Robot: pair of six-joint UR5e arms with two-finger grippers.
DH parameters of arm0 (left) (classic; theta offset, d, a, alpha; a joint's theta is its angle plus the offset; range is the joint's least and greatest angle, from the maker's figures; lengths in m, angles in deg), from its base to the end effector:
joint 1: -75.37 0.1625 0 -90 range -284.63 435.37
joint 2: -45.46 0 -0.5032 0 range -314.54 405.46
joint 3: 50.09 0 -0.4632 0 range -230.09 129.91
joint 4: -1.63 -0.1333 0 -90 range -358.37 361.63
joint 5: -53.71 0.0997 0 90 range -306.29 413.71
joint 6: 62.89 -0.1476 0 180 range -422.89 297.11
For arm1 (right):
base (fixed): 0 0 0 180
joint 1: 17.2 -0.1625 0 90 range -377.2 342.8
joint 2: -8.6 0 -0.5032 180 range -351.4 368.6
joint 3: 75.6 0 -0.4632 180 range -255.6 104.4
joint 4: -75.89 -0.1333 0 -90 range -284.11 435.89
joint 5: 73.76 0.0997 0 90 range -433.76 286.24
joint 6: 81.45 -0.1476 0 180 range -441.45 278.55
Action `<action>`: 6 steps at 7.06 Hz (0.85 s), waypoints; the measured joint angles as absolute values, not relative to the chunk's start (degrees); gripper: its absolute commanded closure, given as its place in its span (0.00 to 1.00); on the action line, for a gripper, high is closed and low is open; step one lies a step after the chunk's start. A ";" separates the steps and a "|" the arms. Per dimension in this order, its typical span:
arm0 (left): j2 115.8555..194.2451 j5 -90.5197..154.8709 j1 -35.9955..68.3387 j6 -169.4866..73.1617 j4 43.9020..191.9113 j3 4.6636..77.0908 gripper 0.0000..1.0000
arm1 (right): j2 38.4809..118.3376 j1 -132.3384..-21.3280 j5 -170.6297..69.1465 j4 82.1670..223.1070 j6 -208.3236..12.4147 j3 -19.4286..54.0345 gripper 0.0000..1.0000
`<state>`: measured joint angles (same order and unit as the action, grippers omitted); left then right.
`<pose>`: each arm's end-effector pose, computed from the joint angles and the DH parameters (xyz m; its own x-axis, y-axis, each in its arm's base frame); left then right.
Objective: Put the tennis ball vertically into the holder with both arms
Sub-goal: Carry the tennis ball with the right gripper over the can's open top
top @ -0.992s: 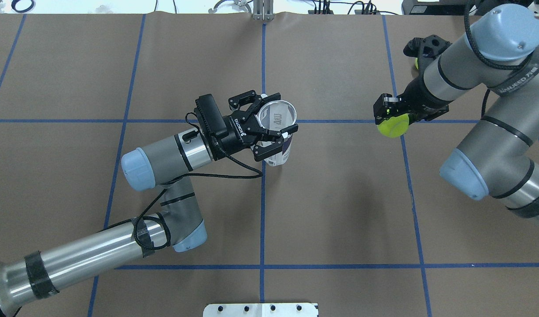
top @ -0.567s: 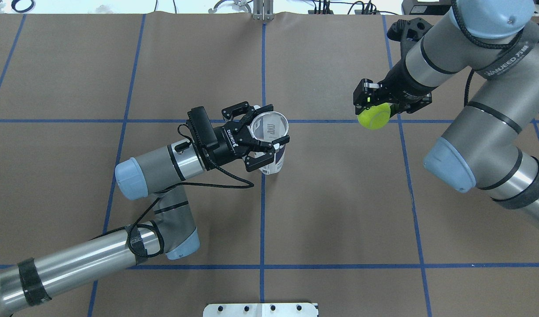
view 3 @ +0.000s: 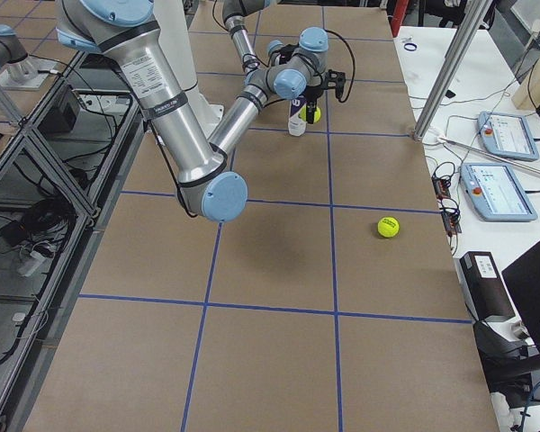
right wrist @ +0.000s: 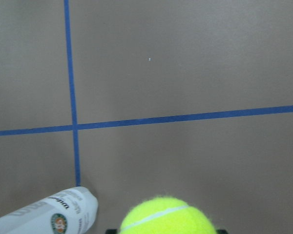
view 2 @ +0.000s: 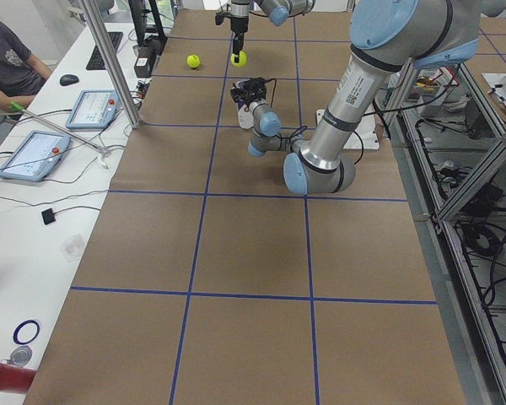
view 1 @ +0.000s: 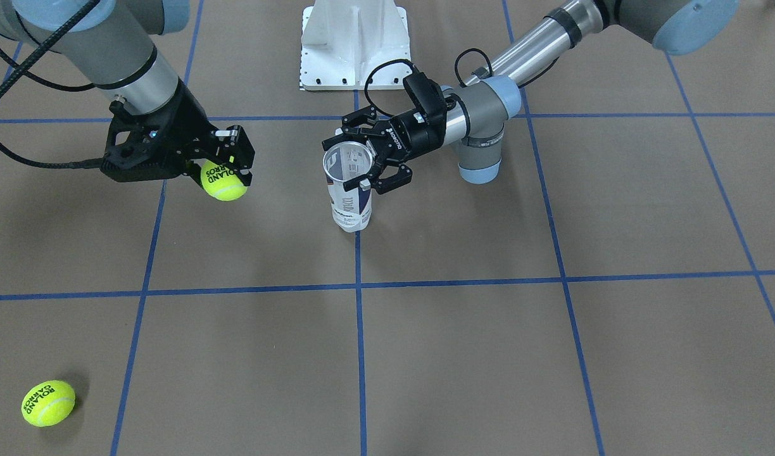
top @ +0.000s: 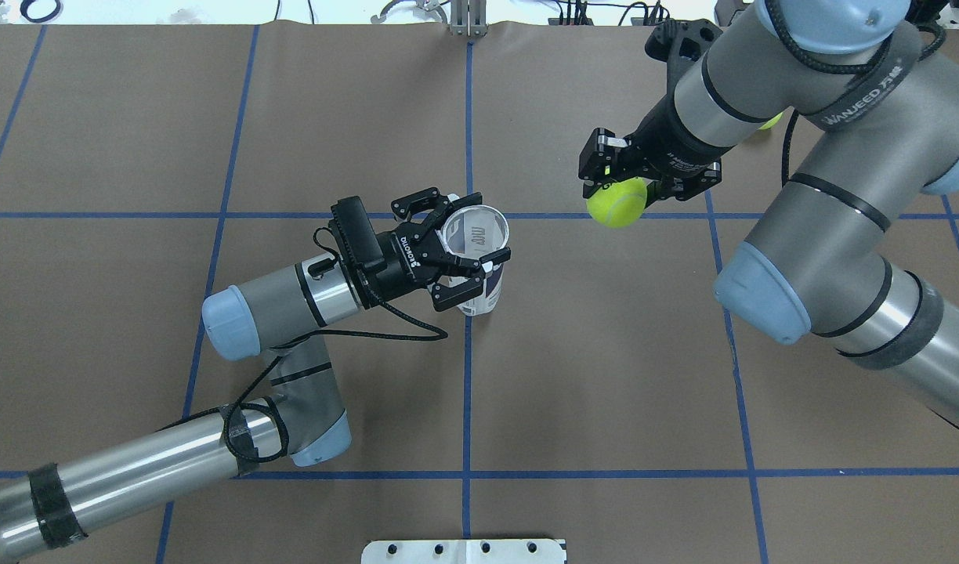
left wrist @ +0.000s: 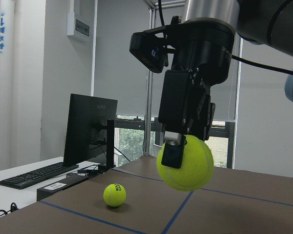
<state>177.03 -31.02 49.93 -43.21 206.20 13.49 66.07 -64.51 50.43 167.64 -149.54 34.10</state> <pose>0.6867 -0.4893 0.2473 0.2685 0.9106 -0.3143 0.7089 0.0341 0.7045 -0.4457 -0.5574 0.2214 0.5175 0.1058 0.8491 -0.1304 0.9905 -0.0439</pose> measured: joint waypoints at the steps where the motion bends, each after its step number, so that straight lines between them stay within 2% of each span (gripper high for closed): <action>1: 177.00 -31.02 49.95 -43.21 206.17 13.47 0.21 | 64.51 -63.88 50.41 167.65 -151.52 33.92 1.00; 6: 176.94 -31.02 50.39 -43.13 206.19 13.53 0.10 | 58.30 -61.62 50.00 167.67 -158.65 32.37 1.00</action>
